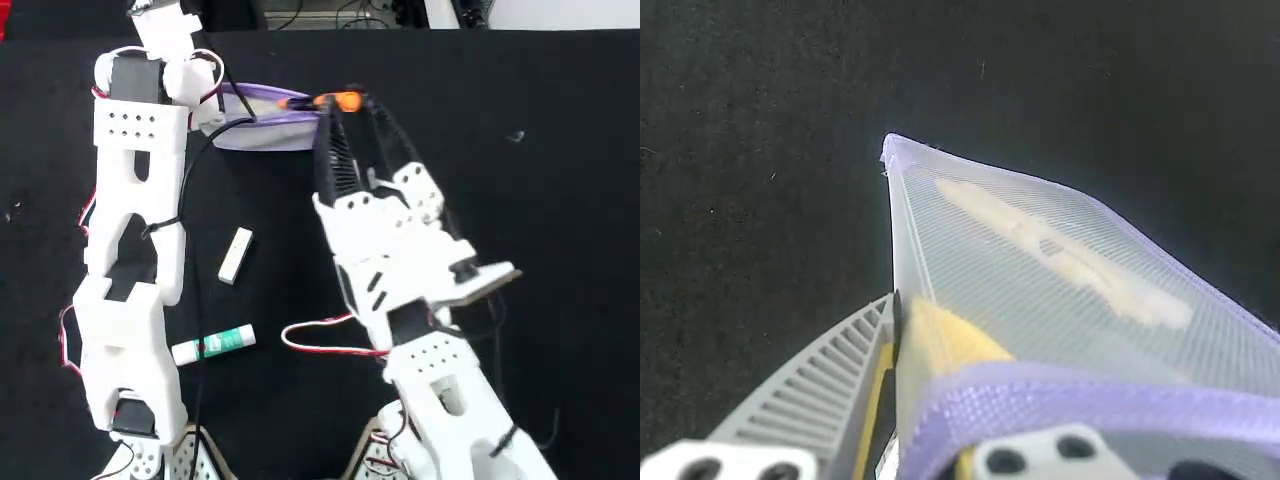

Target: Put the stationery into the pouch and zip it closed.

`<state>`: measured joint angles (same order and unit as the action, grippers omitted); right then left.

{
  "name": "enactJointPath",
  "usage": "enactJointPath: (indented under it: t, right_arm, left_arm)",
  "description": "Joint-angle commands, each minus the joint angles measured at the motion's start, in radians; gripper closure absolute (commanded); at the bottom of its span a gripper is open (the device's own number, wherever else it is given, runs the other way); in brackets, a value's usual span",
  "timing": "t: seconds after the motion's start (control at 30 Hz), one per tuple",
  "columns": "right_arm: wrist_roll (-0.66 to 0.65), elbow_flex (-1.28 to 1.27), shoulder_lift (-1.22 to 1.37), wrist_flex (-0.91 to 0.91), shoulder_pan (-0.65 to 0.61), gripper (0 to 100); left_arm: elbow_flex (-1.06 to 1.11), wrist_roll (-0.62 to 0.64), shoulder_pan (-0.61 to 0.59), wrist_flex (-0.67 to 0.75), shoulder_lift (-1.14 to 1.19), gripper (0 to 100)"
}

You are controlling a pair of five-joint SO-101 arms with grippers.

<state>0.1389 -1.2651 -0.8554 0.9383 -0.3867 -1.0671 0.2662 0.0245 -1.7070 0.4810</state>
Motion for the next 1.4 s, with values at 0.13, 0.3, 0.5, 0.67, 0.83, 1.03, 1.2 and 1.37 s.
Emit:
enactJointPath:
  t: [0.13, 0.3, 0.5, 0.67, 0.83, 1.03, 1.2, 1.37]
  right_arm:
    - [0.005, 0.096, 0.099, 0.032, -0.006, 98.7]
    - [0.005, 0.142, 0.183, -0.092, -0.021, 98.3]
    - [0.006, 0.271, 0.371, -0.181, -0.038, 81.8]
    - [0.005, 0.271, 0.358, -0.19, -0.037, 73.4]
    - [-0.026, 0.271, 0.223, -0.37, -0.023, 73.4]
    - [-0.069, 0.325, -0.016, -0.801, -0.058, 73.4]
    - [-0.31, 0.343, -0.111, -1.085, -0.236, 73.4]
    - [-0.542, 0.328, -0.104, -1.312, -0.465, 73.4]
  left_arm:
    - [-0.004, 0.002, 0.018, 0.015, -0.02, 97]
    - [-0.004, 0.002, 0.019, 0.015, -0.02, 97]
    - [-0.002, 0.002, -0.001, 0.02, -0.011, 97]
    - [-0.015, 0.002, -0.012, 0.035, 0.035, 97]
    - [-0.021, 0.002, -0.059, 0.06, 0.048, 97]
    - [-0.107, 0.002, -0.242, 0.078, 0.055, 97]
    - [-0.171, -0.014, -0.39, 0.103, 0.055, 97]
    - [-0.173, -0.038, -0.51, 0.167, 0.057, 97]
